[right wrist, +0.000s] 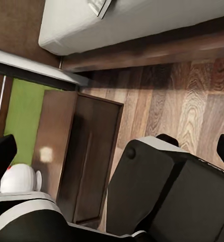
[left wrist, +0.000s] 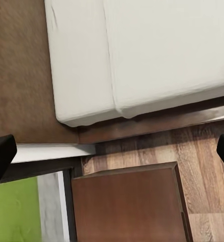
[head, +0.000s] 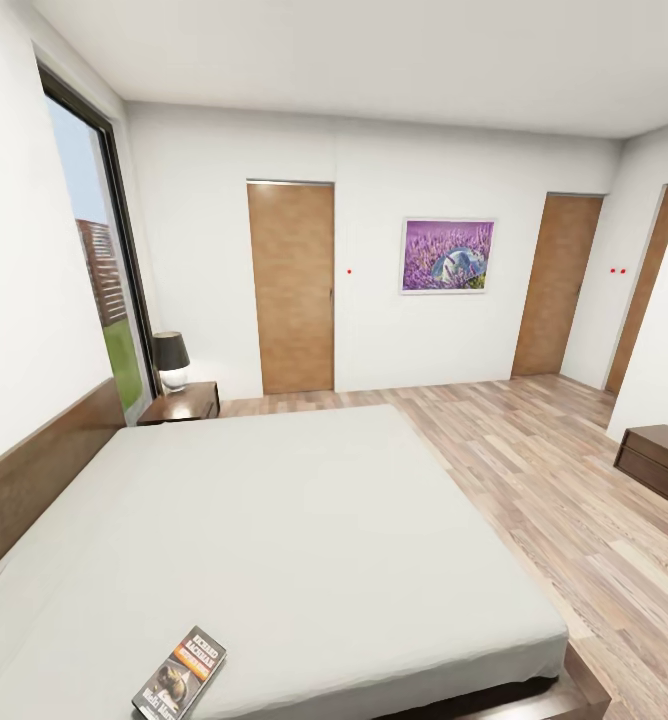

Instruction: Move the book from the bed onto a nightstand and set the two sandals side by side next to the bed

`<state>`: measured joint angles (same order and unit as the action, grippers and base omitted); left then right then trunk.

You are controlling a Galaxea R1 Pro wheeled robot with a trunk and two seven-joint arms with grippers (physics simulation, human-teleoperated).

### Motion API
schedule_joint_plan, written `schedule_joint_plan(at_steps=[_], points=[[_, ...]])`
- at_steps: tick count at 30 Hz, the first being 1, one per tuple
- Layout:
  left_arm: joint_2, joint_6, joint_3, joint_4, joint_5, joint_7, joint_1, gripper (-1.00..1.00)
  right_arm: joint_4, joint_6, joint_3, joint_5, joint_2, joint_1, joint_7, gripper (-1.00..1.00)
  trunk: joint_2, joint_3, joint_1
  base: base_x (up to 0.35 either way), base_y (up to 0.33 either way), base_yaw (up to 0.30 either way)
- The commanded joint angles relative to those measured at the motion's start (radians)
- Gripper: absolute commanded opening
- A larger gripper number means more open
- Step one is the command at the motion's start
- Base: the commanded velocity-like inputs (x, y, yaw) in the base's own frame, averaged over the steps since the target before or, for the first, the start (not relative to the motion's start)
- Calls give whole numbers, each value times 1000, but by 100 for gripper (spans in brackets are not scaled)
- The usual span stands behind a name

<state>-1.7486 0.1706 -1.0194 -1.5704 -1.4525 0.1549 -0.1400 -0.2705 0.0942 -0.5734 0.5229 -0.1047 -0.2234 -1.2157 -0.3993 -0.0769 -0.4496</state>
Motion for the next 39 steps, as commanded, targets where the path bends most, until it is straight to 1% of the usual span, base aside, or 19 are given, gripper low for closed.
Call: schedule_joint_plan(at_steps=[1, 5, 10, 17, 20, 27, 30, 33, 39], points=[[0, 4, -6, -2, -9, 5, -7, 100, -1, 12, -9, 5, 0, -2, -15, 100, -1, 0, 0, 0, 0, 0], [0, 4, -5, -2, -9, 6, -7, 100, -2, 44, -9, 3, -2, -4, -40, 100, -1, 0, 0, 0, 0, 0], [-1, 4, -5, -2, -9, 6, -7, 100, -6, 80, -10, 3, -2, -5, -51, 100, -1, 0, 0, 0, 0, 0], [-1, 4, -5, -2, -9, 6, -7, 100, -9, 101, -10, 0, -2, -9, -57, 100, -1, 0, 0, 0, 0, 0], [-2, 4, -5, -2, -9, 6, -7, 100, -9, 104, -10, -18, -2, -12, -58, 100, -1, 0, 0, 0, 0, 0], [-3, 4, -4, -2, -9, 6, -7, 100, -8, 108, -10, -88, -9, -27, -64, 100, -1, 0, 0, 0, 0, 0], [-3, 4, -4, -2, -9, 6, -7, 100, -8, 109, -10, -99, -11, -34, -70, 100, -1, 0, 0, 0, 0, 0], [-3, 4, -4, -2, -9, 6, -7, 100, -8, 110, -10, -108, -12, -46, -90, 100, -1, 0, 0, 0, 0, 0], [-3, 4, -4, -2, -9, 6, -7, 100, -5, 112, -10, -116, -13, -69, -118, 100, -1, 0, 0, 0, 0, 0]])
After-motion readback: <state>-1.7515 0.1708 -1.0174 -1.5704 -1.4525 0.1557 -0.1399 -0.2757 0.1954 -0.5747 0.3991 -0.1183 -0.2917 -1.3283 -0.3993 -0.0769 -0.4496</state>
